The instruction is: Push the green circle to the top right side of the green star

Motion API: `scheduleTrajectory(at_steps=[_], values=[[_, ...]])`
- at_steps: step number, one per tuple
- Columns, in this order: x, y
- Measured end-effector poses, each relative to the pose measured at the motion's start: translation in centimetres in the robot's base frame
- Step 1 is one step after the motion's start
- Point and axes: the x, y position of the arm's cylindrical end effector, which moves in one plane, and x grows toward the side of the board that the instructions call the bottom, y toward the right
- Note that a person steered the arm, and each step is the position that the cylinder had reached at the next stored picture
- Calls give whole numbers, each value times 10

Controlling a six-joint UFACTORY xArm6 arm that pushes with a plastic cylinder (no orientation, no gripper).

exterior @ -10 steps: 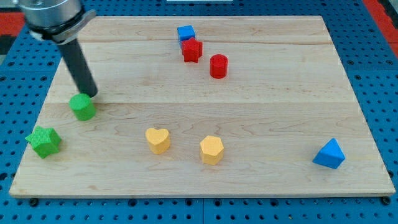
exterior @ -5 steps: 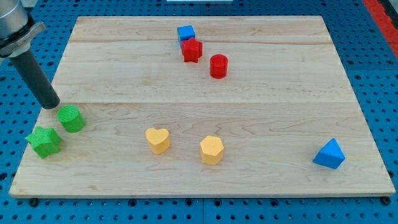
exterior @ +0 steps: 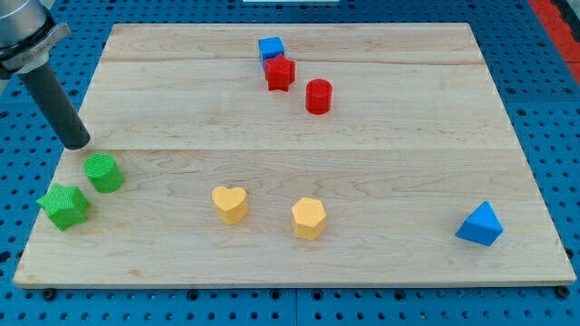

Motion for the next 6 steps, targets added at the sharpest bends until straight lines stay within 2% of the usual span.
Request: scheduleTrajectory(at_steps=[2,3,5,6], values=[[-3,2],[-3,45],[-9,170],[15,204]])
